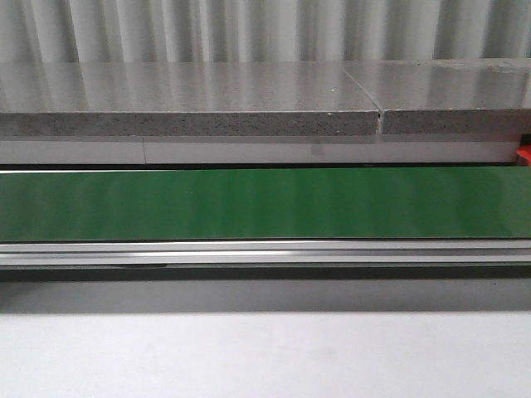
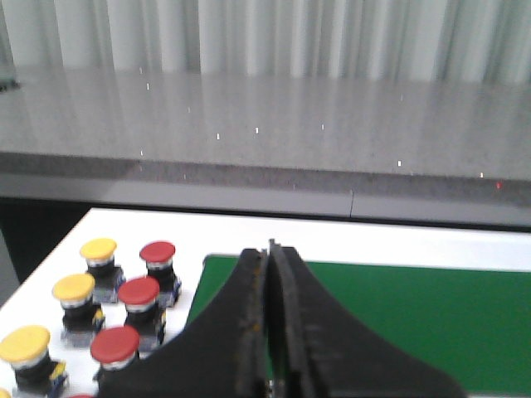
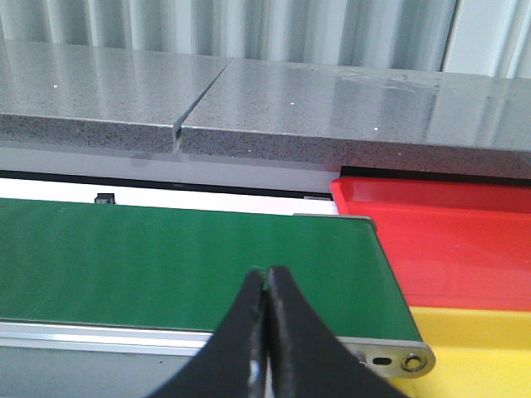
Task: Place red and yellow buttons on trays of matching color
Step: 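Move the left gripper down toward a red push button on the table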
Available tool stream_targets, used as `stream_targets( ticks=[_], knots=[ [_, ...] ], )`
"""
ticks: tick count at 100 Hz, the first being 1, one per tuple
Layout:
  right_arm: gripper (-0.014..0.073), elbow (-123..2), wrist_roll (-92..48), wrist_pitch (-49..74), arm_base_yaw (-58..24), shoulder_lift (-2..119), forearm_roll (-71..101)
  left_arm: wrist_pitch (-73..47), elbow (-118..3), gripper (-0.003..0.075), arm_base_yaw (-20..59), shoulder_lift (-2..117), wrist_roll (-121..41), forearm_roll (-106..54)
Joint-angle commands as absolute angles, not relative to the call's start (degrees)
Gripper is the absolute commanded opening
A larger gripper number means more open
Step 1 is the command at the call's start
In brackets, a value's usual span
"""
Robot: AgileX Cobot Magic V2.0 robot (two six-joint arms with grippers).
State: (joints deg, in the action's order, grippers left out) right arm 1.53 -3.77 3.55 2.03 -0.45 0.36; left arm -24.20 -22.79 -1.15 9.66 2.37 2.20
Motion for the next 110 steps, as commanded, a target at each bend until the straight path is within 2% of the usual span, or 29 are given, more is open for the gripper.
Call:
stream_targets(
  ticks=[1, 12, 26, 65, 72, 81, 86, 98, 105, 110],
  knots=[
    [-0.0069, 0.7, -3.75, -0.91, 1.98, -1.23, -0.31, -30.3, -30.79, -0.0021, -1.17, 16.81, 2.41, 0.62],
    [-0.0069, 0.7, -3.75, -0.91, 1.98, -1.23, -0.31, -38.71, -37.23, -0.0021, -1.17, 23.98, 2.41, -1.72],
    [-0.0069, 0.7, -3.75, -0.91, 1.98, -1.23, -0.31, -43.54, -41.32, -0.0021, -1.17, 29.93, 2.41, -5.91],
    [-0.0069, 0.7, -3.75, -0.91, 1.98, -1.23, -0.31, -46.18, -41.5, -0.002, -1.17, 35.12, 2.41, -6.44],
    [-0.0069, 0.7, -3.75, -0.91, 1.98, -1.23, -0.31, -46.73, -41.39, 0.0004, -1.17, 35.11, 2.41, -6.44],
    [-0.0069, 0.7, -3.75, -0.91, 1.98, -1.23, -0.31, -47.81, -41.41, 0.013, -1.17, 35.11, 2.41, -6.44],
    [-0.0069, 0.7, -3.75, -0.91, 1.98, -1.23, -0.31, -48.41, -41.41, 0.0235, -1.17, 35.11, 2.41, -6.44],
    [-0.0069, 0.7, -3.75, -0.91, 1.98, -1.23, -0.31, -48.8, -41.28, 0.0547, -1.17, 35.11, 2.97, -6.22],
    [-0.0069, 0.7, -3.75, -0.91, 1.98, -1.23, -0.31, -48.8, -40.8, 0.0655, -1.17, 35.11, 4.4, -6.08],
    [-0.0069, 0.7, -3.75, -0.91, 1.98, -1.23, -0.31, -48.8, -40.46, 0.0682, -1.17, 35.11, 6.19, -5.93]
  ],
)
